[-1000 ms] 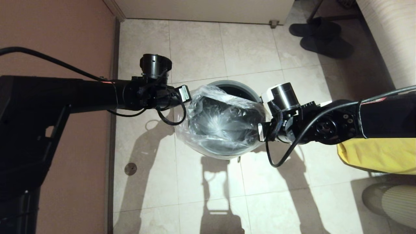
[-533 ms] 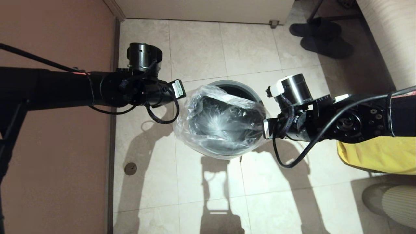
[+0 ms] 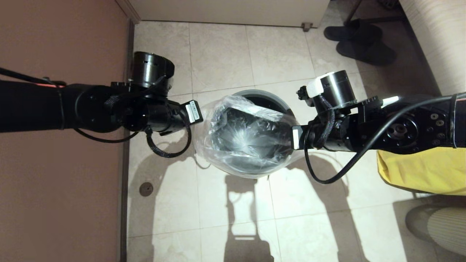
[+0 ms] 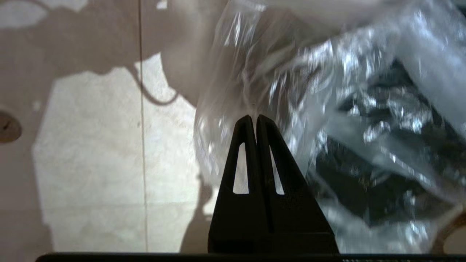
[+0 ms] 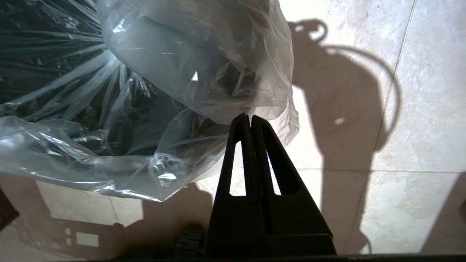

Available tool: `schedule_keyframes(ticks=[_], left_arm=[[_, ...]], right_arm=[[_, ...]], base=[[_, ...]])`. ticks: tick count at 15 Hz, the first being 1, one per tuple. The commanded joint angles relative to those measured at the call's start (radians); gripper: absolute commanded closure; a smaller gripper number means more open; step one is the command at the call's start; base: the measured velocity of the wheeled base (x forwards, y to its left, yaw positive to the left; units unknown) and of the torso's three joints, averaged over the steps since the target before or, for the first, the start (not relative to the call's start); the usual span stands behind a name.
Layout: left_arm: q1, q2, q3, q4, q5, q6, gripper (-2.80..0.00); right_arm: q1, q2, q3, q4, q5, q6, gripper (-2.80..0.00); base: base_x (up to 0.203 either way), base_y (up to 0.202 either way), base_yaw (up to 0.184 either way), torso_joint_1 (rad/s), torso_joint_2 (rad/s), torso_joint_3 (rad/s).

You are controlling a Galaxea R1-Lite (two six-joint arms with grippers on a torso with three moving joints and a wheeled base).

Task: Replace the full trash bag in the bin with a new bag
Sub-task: Put the new garbage bag on the trash can

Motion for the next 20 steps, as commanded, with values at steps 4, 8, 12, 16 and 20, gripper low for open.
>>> schedule_keyframes(ticks=[4,8,12,16,20], left_arm=[[-0.001,-0.211,0.168,0.024,-0.002,-0.007,0.0],[-0.014,-0.352,0.303,0.023,0.004,-0.008,0.0],[0.018,-0.504,0.438,0.02,0.009,-0.009,0.0],[0.069,-0.624,0.523,0.014,0.006,-0.023,0.0],[0.124,-0.781,0.593,-0.002,0.003,-0.039,0.0]], right_arm=[[0.0,0.006,-0.068,0.013,0.06,-0.012,0.0],[-0.002,0.039,-0.073,-0.087,0.243,-0.005,0.0],[0.0,0.129,-0.116,-0.169,0.247,-0.01,0.0],[0.0,0.217,-0.215,-0.17,0.246,-0.013,0.0],[-0.003,0.284,-0.324,-0.17,0.243,-0.032,0.0]], base=[[0.0,0.0,0.0,0.0,0.0,0.0],[0.0,0.0,0.0,0.0,0.0,0.0],[0.0,0.0,0.0,0.0,0.0,0.0],[0.0,0.0,0.0,0.0,0.0,0.0],[0.0,0.0,0.0,0.0,0.0,0.0]])
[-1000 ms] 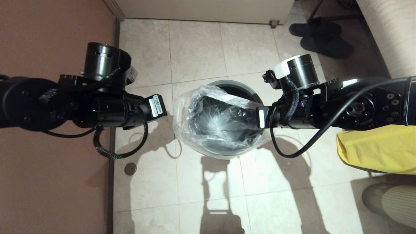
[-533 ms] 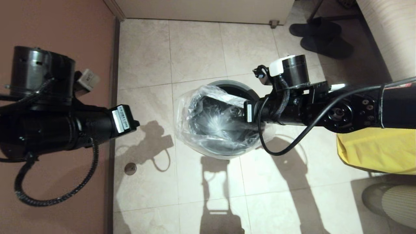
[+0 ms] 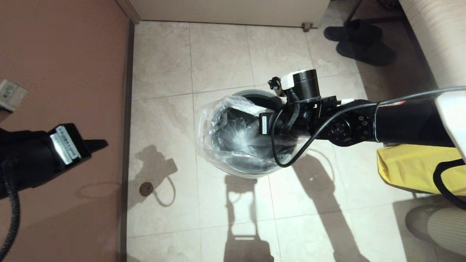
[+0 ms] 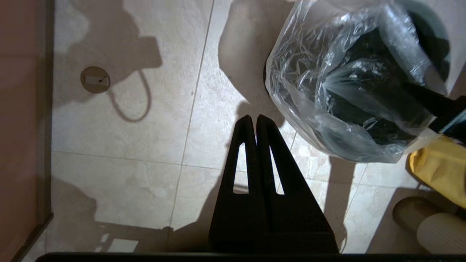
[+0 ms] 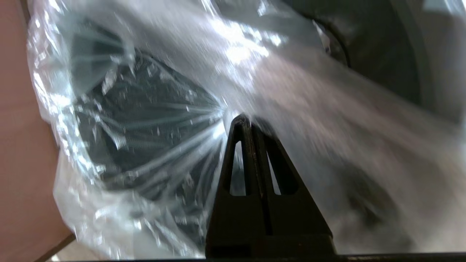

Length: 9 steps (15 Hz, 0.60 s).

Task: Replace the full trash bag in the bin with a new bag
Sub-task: Put the new garbage bag on the trash can

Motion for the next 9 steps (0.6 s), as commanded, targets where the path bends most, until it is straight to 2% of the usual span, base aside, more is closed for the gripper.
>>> schedule_keyframes(ticks=[1,9], left_arm=[[0.011,-0.083,0.017,0.001,0.002,-0.003,0.0],[0.009,-0.125,0.022,0.001,-0.011,-0.005,0.0]], right_arm=[[-0.011,0.051,-0.054,0.001,-0.002,-0.009,0.0],[-0.057,0.062,-0.146,0.0,-0.001,-0.02,0.0]], base=[[0.0,0.0,0.0,0.0,0.0,0.0],[0.0,0.0,0.0,0.0,0.0,0.0]])
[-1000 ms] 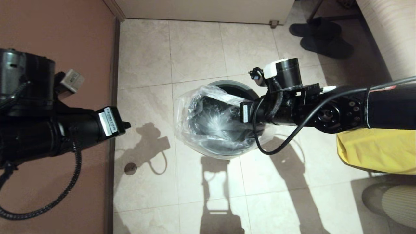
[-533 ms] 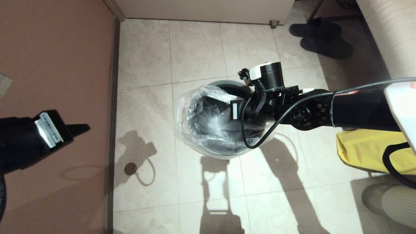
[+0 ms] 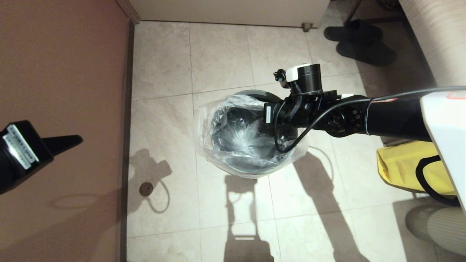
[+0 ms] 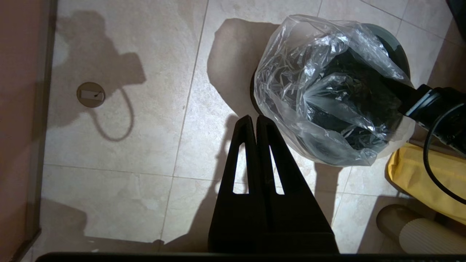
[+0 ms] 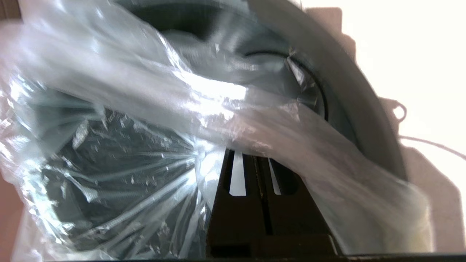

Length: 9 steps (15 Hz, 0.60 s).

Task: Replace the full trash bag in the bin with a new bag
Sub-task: Put the new garbage bag on the trash can

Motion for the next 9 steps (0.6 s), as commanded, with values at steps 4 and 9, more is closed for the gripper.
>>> schedule_keyframes(ticks=[4,9], left_arm=[[0.0,-0.014,0.003,0.004,0.002,-0.001,0.0],[0.0,-0.02,0.001,0.004,0.005,0.0,0.0]], right_arm=[[-0.001,-0.032,-0.008,-0.002,0.0,0.001,0.0],[-0.01,-0.048,-0.01,-0.006,-0.001,0.001,0.0]], base=[[0.0,0.0,0.0,0.0,0.0,0.0],[0.0,0.0,0.0,0.0,0.0,0.0]])
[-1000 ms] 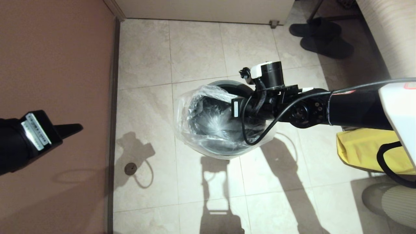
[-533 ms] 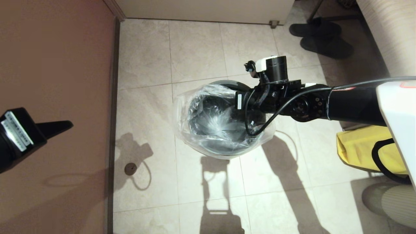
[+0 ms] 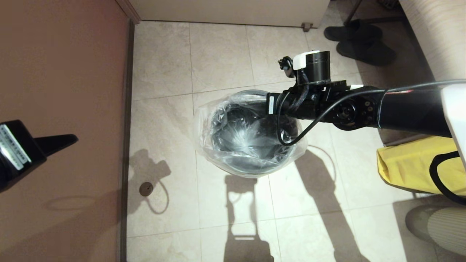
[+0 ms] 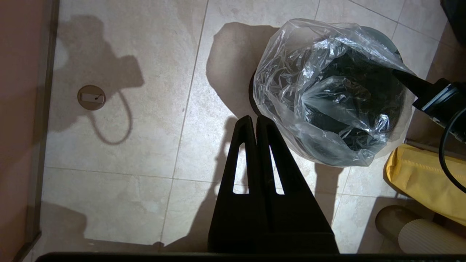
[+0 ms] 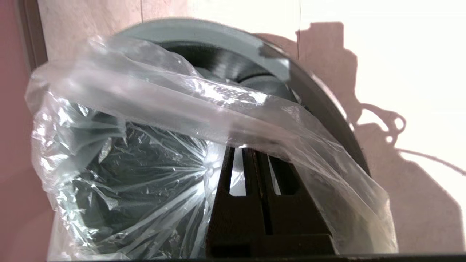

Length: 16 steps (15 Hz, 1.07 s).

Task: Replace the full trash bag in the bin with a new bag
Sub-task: Put the new garbage bag on the trash can

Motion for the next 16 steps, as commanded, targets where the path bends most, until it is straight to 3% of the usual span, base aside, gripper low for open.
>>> schedule_keyframes(ticks=[1,16], left_arm=[[-0.001,-0.004,0.0,0.001,0.001,-0.003,0.0],[-0.03,-0.018,0.027,-0.007,-0.021,-0.002,0.0]], right_arm=[[-0.011,-0.011,-0.002,-0.002,-0.001,0.001,0.0],[-0.098,0.065,-0.005,-0.087,0.009,-0.008,0.0]], base=[[0.0,0.0,0.0,0.0,0.0,0.0],[0.0,0.0,0.0,0.0,0.0,0.0]])
